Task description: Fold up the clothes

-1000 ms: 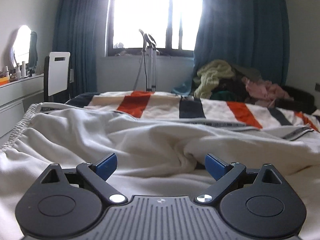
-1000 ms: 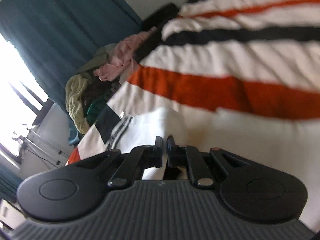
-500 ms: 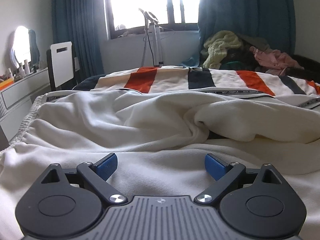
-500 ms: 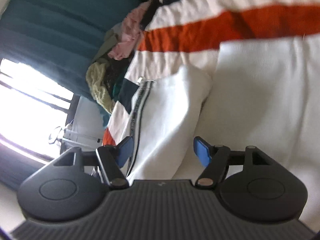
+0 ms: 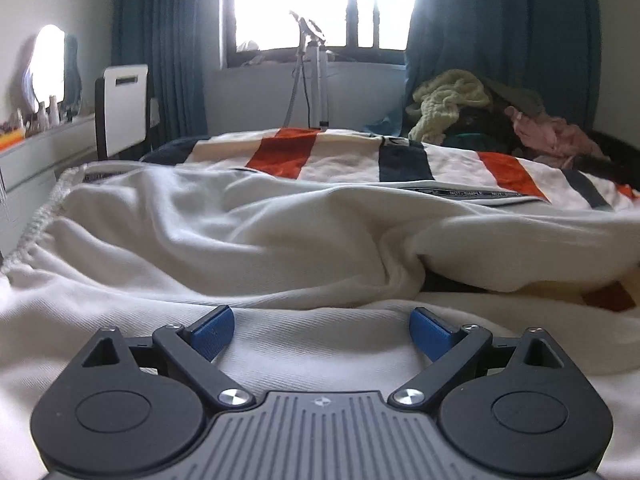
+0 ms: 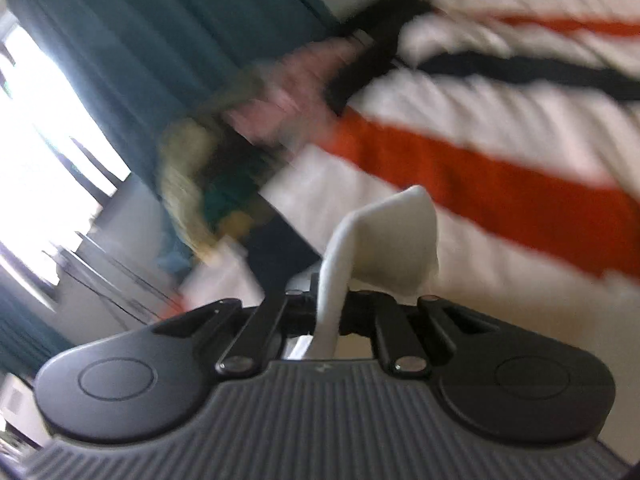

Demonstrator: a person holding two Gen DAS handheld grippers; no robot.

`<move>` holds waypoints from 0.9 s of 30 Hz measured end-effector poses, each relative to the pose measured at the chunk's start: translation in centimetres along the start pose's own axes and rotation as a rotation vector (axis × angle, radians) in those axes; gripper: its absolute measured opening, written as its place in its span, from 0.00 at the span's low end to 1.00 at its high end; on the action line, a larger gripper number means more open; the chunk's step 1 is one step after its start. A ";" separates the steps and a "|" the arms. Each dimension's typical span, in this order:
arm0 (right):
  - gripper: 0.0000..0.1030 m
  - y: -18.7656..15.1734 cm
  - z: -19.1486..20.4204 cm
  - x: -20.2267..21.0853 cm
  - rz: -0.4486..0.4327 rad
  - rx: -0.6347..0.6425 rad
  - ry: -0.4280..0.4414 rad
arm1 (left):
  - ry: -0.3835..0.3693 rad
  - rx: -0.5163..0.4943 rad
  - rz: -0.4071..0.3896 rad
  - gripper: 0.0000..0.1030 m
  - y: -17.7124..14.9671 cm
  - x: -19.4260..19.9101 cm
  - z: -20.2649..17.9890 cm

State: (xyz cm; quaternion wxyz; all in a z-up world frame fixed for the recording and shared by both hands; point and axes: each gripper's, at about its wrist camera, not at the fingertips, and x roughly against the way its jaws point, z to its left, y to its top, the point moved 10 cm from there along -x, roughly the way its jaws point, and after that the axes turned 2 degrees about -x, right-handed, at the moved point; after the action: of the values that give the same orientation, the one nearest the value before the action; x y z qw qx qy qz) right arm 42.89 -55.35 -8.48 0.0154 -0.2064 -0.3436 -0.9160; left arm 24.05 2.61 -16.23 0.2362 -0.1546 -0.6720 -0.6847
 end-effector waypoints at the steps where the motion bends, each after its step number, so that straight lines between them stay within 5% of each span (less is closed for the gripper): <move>1: 0.07 1.9 2.3 0.6 -0.053 0.011 0.065 | -0.002 0.004 -0.004 0.93 0.1 0.0 0.0; 3: 0.07 4.5 5.2 2.0 -0.150 0.084 0.119 | -0.008 0.012 -0.009 0.93 0.4 -0.1 0.1; 7: 0.07 4.6 2.7 3.6 -0.234 0.191 0.056 | -0.017 0.034 -0.005 0.93 0.6 -0.2 0.4; 12: 0.07 -1.8 -11.6 2.6 -0.045 0.023 -0.197 | -0.020 0.044 -0.018 0.93 0.8 0.7 0.7; 15: 0.07 -4.1 -15.9 3.2 -0.011 -0.040 -0.218 | -0.015 0.047 -0.032 0.93 1.0 1.5 1.0; 22: 0.07 -1.3 -12.6 5.5 -0.097 0.071 -0.174 | 0.007 0.036 -0.053 0.93 1.6 3.0 1.4; 27: 0.10 -3.2 -13.3 4.1 -0.021 0.256 -0.276 | -0.018 0.021 -0.080 0.93 2.4 4.5 1.0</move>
State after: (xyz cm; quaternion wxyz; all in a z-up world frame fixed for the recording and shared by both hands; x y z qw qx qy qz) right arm 33.66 -60.94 -17.89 -0.0155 -0.3226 -0.4586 -0.8279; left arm 21.41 3.08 -11.74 0.2041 -0.1314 -0.6868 -0.6851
